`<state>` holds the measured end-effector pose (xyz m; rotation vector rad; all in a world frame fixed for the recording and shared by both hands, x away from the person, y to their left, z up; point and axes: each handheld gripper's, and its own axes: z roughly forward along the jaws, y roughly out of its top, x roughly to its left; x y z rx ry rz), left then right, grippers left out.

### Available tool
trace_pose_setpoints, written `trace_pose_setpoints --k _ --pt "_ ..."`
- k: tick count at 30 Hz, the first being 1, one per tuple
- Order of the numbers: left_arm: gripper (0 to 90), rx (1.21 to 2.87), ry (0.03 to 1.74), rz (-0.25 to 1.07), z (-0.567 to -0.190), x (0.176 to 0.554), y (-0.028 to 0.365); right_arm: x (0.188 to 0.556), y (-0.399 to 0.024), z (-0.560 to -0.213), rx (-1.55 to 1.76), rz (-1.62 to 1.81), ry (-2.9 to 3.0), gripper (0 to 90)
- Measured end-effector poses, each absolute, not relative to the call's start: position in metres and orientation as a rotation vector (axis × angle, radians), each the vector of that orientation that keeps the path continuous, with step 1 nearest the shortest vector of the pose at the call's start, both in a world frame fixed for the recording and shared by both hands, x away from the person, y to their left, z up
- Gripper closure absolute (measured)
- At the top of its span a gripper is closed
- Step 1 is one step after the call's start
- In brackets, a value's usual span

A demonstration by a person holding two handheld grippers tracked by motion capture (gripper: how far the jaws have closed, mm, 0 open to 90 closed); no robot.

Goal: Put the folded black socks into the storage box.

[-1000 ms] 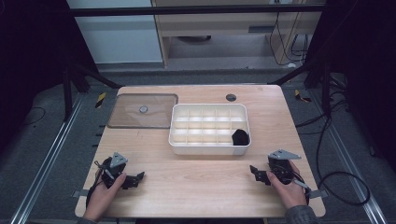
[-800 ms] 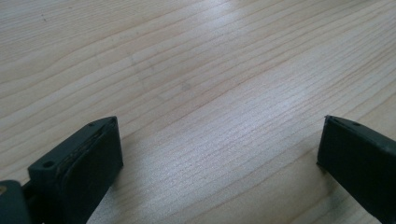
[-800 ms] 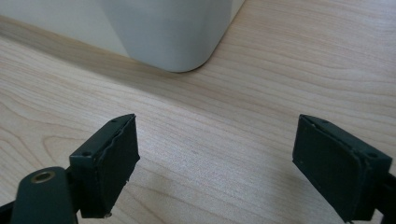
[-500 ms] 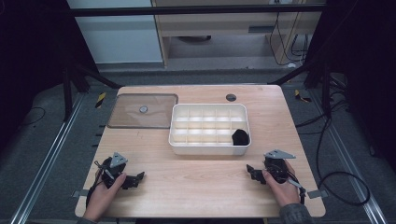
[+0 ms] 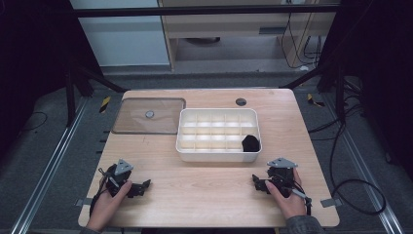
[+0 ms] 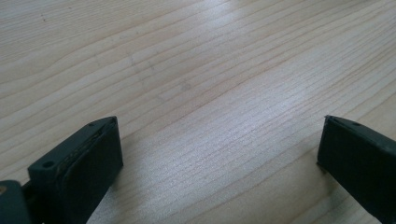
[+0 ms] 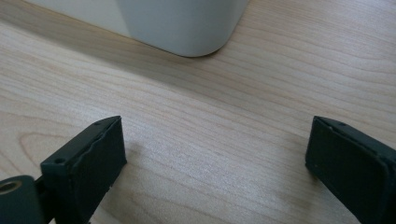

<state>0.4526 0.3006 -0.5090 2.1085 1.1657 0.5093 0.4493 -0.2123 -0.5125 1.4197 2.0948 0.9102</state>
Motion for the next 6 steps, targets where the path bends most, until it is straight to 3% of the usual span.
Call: trace_pose_setpoints --k 6 --pt "0.0 2.117 1.158 0.509 -0.5086 0.4534 0.3008 0.4505 -0.2113 -0.5128 1.426 0.9 2.096 3.1"
